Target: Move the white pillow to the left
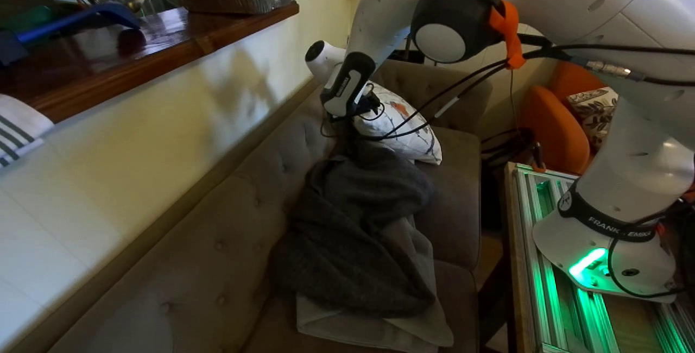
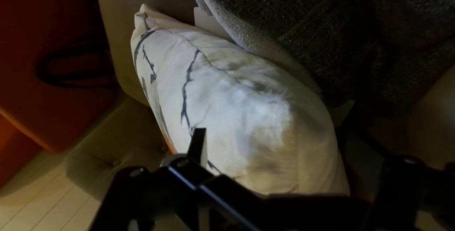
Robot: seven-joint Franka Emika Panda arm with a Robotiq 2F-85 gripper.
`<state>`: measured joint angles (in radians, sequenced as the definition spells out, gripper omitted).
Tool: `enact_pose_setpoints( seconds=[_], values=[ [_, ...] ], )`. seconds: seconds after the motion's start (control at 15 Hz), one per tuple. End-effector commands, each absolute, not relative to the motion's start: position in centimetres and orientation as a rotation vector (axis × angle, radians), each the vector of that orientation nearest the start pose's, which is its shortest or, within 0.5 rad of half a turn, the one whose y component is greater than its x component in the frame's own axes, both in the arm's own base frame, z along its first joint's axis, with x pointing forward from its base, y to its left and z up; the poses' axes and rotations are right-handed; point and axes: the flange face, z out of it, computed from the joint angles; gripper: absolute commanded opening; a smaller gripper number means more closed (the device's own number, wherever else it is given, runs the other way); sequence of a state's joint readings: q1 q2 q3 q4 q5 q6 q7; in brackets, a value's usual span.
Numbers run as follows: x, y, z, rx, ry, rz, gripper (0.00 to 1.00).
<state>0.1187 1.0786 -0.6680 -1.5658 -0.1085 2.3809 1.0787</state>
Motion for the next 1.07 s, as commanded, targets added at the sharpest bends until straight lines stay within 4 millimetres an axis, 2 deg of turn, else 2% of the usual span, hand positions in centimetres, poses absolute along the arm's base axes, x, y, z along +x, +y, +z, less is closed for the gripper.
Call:
enact_pose_setpoints(
  seconds=[0.0, 0.13, 0.2, 0.27, 0.67, 0.87, 1.0],
  values=[
    [61.9, -31.2, 8.4, 1.947, -1.472, 0.119, 1.00],
    [62.0, -31.5, 7.8, 1.938, -1.477, 0.117, 1.00],
    [62.1, -31.6, 7.7, 1.927, -1.480, 0.131, 0.75],
    [62.3, -31.8, 7.5, 1.924, -1.482, 0.147, 0.74],
    [62.7, -32.3, 7.3, 1.906, -1.495, 0.183, 0.31],
    [62.6, -32.4, 7.9, 1.910, -1.508, 0.185, 0.09],
    [62.2, -32.7, 8.3, 1.919, -1.527, 0.174, 0.00]
  ],
)
